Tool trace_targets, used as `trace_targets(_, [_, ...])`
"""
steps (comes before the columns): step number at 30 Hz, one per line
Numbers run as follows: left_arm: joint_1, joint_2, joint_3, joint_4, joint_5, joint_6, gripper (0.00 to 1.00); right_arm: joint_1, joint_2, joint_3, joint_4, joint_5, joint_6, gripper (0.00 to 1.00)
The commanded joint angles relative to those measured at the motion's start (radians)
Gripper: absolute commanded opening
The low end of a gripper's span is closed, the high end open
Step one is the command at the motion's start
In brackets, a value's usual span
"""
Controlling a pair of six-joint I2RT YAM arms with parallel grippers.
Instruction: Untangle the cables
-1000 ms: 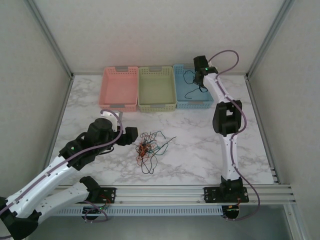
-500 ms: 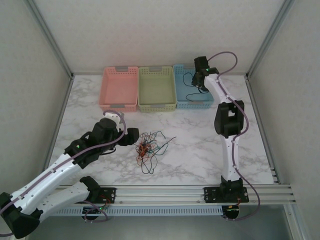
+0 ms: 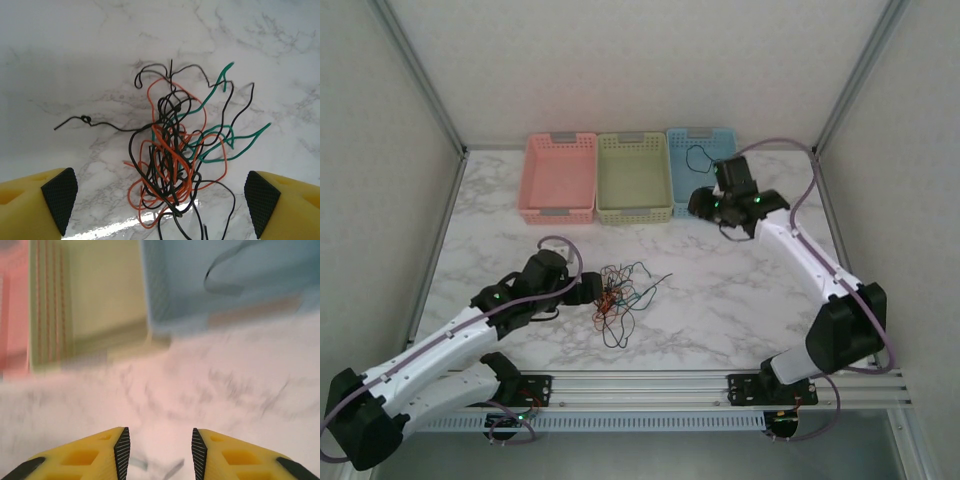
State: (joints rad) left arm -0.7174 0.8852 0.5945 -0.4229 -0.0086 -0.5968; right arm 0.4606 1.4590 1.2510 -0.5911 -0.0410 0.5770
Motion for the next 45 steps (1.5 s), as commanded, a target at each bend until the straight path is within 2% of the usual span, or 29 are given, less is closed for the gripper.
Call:
trace_targets(1, [0.011,0.005,-0.059,0.091,0.061,-0.075,0.90,0.069,-0.049,-0.136,0.004,-0.075,0.067,0.40])
trace_targets(4, [0.012,0.045,-0.092,0.163,0.098,-0.095,0.89,0.130,-0.068,-0.241,0.068,-0.158,0.149,0.40])
trace_targets(8, [0.011,0.087,-0.107,0.214,0.121,-0.094,0.89,0.217,-0.042,-0.292,0.102,-0.167,0.140,0.43])
trace_targets(11, [0.011,0.106,-0.114,0.221,0.134,-0.082,0.89,0.230,-0.024,-0.361,0.204,-0.280,0.172,0.47])
trace_targets(13, [0.011,0.116,-0.117,0.221,0.144,-0.078,0.89,0.239,-0.014,-0.398,0.256,-0.302,0.210,0.48])
trace_targets(18, [0.011,0.138,-0.107,0.197,0.151,-0.083,0.88,0.281,-0.019,-0.450,0.357,-0.268,0.290,0.49])
trace_targets(25, [0.011,0.135,-0.121,0.199,0.156,-0.096,0.88,0.352,0.000,-0.428,0.323,-0.157,0.300,0.48])
trace_targets(30, [0.010,0.143,-0.126,0.209,0.154,-0.091,0.87,0.352,0.020,-0.363,0.242,-0.113,0.165,0.49])
trace_targets(33, [0.011,0.143,-0.124,0.204,0.149,-0.089,0.87,0.351,0.017,-0.375,0.254,-0.105,0.071,0.51])
trace_targets(36, [0.011,0.128,-0.128,0.198,0.141,-0.082,0.86,0.352,0.028,-0.400,0.312,-0.165,-0.051,0.53])
trace_targets(40, [0.010,0.113,-0.119,0.165,0.121,-0.064,0.87,0.351,0.022,-0.445,0.385,-0.161,-0.218,0.52])
trace_targets(43, [0.011,0.115,-0.117,0.161,0.122,-0.061,0.86,0.347,-0.006,-0.521,0.525,-0.144,-0.298,0.53])
trace_targets(45, [0.012,0.117,-0.117,0.162,0.118,-0.063,0.86,0.338,0.002,-0.519,0.544,-0.153,-0.340,0.53])
